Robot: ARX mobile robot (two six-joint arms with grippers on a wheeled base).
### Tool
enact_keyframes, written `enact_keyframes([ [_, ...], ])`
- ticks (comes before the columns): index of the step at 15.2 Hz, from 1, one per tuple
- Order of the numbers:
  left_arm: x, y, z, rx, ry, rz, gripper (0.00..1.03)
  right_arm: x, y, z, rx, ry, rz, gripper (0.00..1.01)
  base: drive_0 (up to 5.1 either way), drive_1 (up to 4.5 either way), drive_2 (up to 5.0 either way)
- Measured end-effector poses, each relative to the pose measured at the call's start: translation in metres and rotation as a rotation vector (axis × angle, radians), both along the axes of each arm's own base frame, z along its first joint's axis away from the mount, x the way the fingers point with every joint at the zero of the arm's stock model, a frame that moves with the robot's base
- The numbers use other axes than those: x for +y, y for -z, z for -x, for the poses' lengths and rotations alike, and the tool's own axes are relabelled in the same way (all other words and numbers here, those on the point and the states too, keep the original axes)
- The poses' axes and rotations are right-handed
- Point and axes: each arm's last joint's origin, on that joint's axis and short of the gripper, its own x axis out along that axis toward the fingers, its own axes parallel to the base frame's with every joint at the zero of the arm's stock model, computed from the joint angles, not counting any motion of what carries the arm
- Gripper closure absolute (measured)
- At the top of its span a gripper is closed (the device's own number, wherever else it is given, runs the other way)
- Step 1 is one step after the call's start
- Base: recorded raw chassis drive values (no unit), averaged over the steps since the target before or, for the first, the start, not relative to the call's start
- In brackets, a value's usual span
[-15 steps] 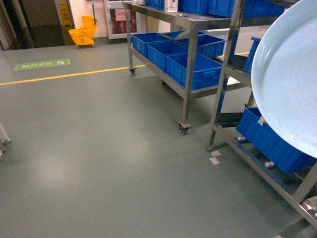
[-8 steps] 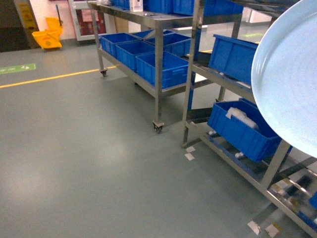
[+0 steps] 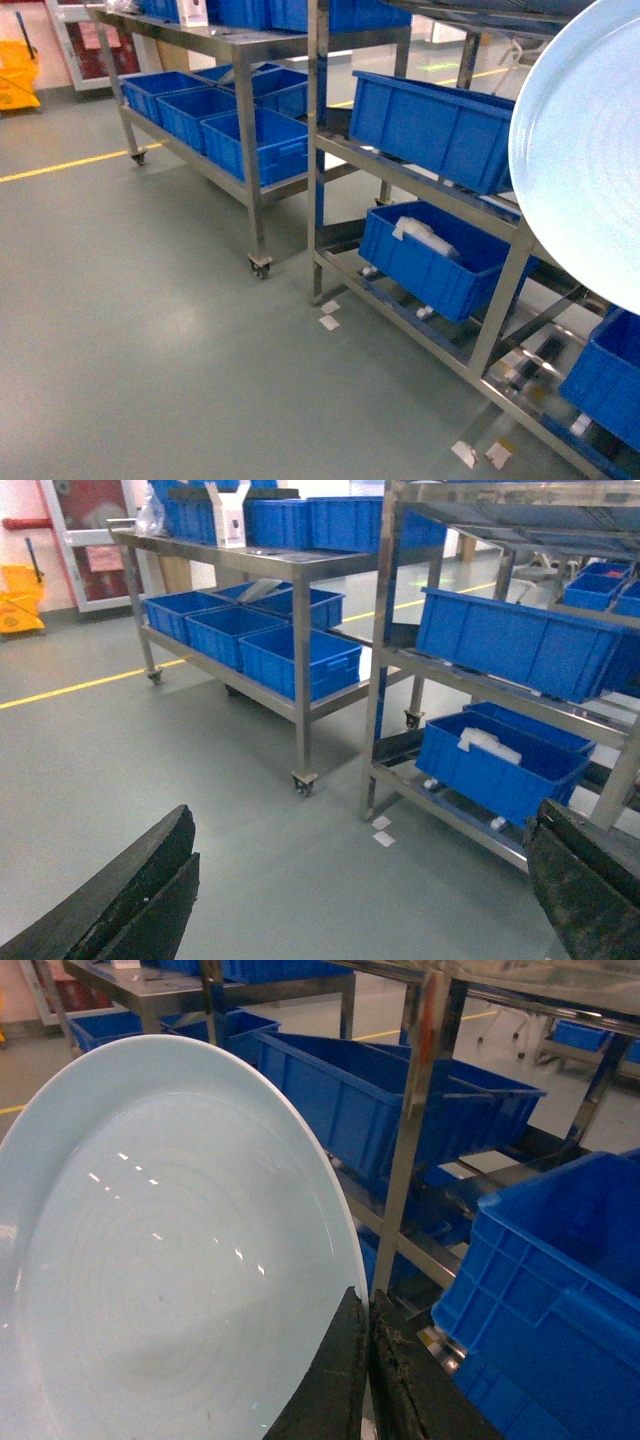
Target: Place blue tray on left shelf second layer neatly
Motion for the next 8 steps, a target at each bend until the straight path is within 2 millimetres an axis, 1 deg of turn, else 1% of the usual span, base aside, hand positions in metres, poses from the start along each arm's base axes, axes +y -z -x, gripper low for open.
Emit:
enact_keyframes([
  [8, 0.0000, -0.0003, 0.0000, -0.003, 0.000, 0.000, 0.05, 0.0000, 0.0003, 0.0000, 0.003, 0.000, 0.000, 0.99, -1.8, 2.54, -6.1],
])
